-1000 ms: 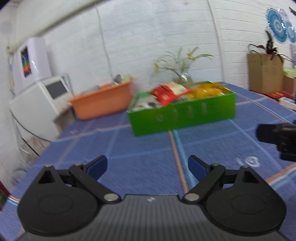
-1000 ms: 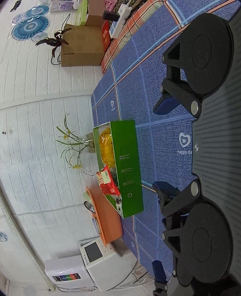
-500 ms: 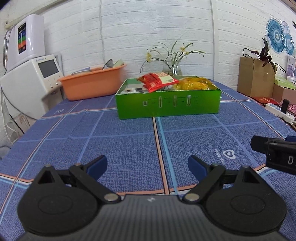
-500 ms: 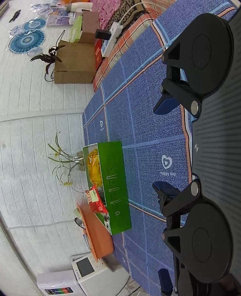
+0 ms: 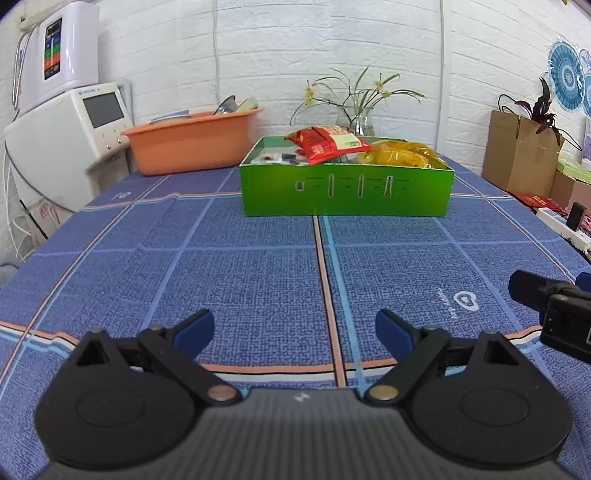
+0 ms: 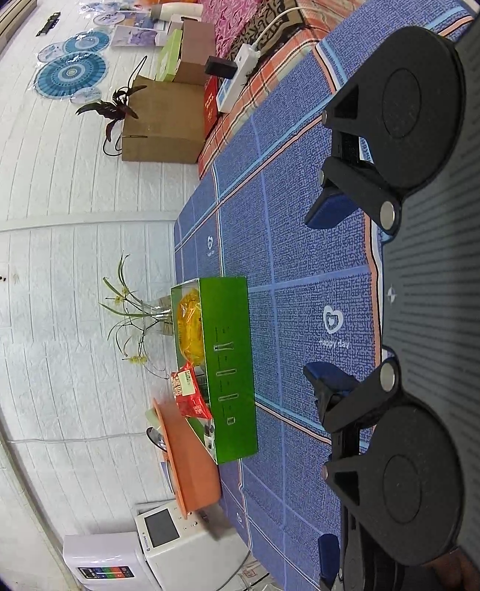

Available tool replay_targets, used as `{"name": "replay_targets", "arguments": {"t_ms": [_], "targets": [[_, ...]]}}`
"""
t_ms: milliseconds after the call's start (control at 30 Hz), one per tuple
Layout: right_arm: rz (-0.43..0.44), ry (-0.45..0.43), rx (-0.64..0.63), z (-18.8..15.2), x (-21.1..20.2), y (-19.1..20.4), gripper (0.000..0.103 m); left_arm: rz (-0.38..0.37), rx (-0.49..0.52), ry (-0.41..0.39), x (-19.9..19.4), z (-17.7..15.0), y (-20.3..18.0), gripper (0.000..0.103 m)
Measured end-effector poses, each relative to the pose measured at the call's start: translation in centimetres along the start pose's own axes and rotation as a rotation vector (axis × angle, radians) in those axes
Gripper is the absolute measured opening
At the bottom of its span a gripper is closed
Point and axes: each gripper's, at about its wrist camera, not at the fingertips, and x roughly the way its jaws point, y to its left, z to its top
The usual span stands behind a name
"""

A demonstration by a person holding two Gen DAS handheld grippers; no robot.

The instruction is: Organize snacks

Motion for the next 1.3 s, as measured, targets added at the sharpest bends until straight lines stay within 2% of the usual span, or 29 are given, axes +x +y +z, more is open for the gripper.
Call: {"name": "replay_targets", "arguments": {"t_ms": [500, 1033, 1300], "targets": [[0.017, 0.004, -0.025, -0.14, -0.11, 0.68, 0.103, 0.012, -0.011, 0.020, 0.41, -0.23, 0.45, 0.089], [0.018, -0.009, 0.004, -0.19, -0.09, 0.70, 0.103, 0.021, -0.020, 0.025, 0.57, -0.41, 0.71, 0.089], [0.024, -0.013, 0.009, -0.44, -0.02, 0.59, 0.103, 0.063, 0.006, 0.008, 0.42, -0.64, 0.35, 0.089]]}}
